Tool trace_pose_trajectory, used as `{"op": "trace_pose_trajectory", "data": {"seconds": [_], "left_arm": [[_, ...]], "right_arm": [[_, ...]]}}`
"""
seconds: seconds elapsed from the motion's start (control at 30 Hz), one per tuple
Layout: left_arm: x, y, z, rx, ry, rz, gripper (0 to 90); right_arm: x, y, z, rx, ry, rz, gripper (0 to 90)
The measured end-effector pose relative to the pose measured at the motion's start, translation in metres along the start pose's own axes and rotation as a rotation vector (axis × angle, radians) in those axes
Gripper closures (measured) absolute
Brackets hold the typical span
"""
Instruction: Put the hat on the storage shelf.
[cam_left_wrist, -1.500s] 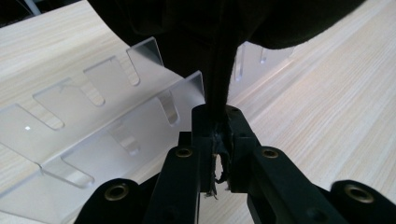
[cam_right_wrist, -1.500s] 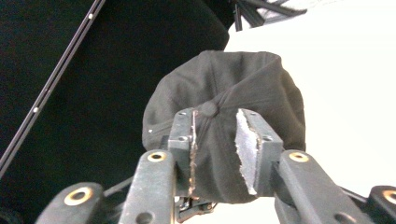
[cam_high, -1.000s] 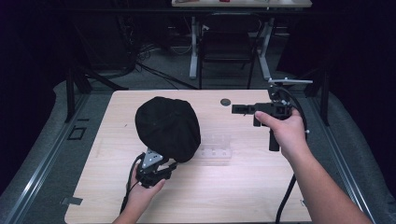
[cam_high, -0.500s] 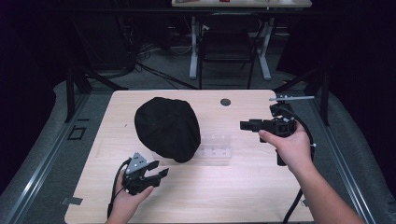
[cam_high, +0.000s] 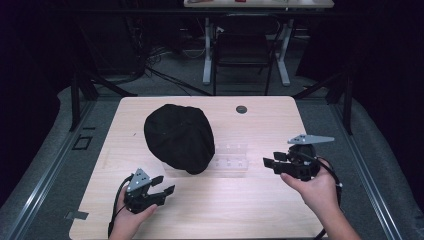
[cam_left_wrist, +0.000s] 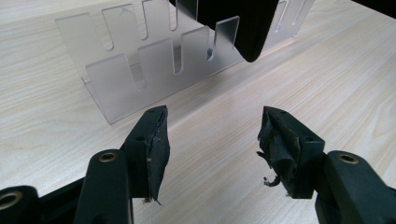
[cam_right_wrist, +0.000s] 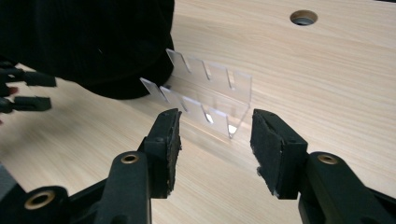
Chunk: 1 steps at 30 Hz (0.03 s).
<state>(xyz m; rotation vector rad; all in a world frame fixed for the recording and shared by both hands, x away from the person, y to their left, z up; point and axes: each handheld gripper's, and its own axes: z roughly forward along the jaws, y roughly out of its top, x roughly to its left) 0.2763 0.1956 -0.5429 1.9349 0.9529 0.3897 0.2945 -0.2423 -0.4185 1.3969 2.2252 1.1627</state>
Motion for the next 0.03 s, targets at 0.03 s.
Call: {"op": "trace_pose_trajectory", "data": {"seconds": [0.03], "left_arm": [[-0.0003,0.0001,0.0003,-0.003,0.001,-0.001,42.6]], "right_arm": [[-0.0005,-0.0073,-0.0003,0.001,-0.017,-0.015,51.7]]}}
